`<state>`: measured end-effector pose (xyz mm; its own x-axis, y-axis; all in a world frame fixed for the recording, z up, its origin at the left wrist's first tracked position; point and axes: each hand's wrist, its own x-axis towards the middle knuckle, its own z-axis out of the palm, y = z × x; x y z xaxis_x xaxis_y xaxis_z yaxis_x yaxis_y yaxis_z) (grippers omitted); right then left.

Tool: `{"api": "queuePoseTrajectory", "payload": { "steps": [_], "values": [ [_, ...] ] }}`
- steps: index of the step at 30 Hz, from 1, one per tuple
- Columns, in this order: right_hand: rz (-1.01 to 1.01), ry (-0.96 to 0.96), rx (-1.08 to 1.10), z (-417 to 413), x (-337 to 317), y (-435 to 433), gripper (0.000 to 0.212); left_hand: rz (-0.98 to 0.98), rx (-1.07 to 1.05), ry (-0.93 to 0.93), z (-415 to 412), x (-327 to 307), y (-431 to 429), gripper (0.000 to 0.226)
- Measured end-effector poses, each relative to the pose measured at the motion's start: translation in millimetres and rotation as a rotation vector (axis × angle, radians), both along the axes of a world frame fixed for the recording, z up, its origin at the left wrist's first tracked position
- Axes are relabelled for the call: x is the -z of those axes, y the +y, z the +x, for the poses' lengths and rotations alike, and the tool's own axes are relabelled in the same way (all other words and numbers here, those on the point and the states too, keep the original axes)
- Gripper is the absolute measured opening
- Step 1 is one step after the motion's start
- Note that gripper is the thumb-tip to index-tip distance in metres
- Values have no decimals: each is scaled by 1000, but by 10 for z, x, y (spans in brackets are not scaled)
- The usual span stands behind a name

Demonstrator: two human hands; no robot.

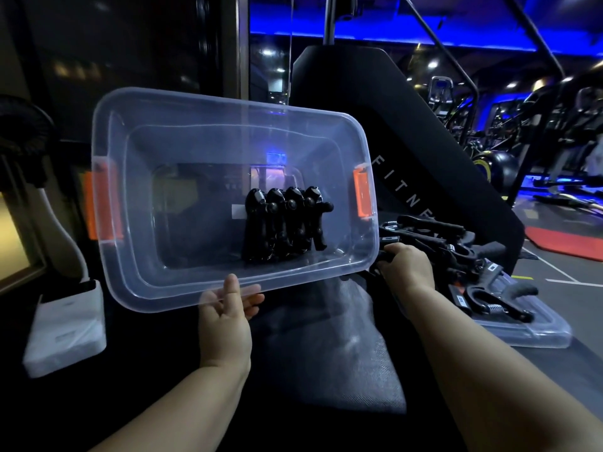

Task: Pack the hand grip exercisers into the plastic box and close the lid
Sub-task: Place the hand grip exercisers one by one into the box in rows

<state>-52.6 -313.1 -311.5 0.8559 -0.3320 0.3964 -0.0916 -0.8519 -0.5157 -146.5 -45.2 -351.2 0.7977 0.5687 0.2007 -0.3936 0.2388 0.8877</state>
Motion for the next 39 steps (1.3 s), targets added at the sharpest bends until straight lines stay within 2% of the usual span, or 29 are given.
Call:
{"api": "queuePoseTrajectory", "payload": {
  "steps": [7, 17, 24, 29, 39],
  "values": [
    [-73, -57, 44, -181, -84, 11, 24, 4, 7, -2, 9, 0, 2, 23],
    [-44, -43, -22, -654, -27, -61, 33, 7, 10, 3, -17, -25, -8, 19],
    [4, -20, -58, -1042, 96, -115, 28, 3, 10, 3, -32, -22, -8, 19],
    [91, 21, -138, -1215, 182, -111, 40, 4, 1, 5, -41, -40, -15, 19],
    [217, 77, -242, -1395, 192, -82, 37, -2, 1, 0, -36, -40, -21, 19]
  ]
}}
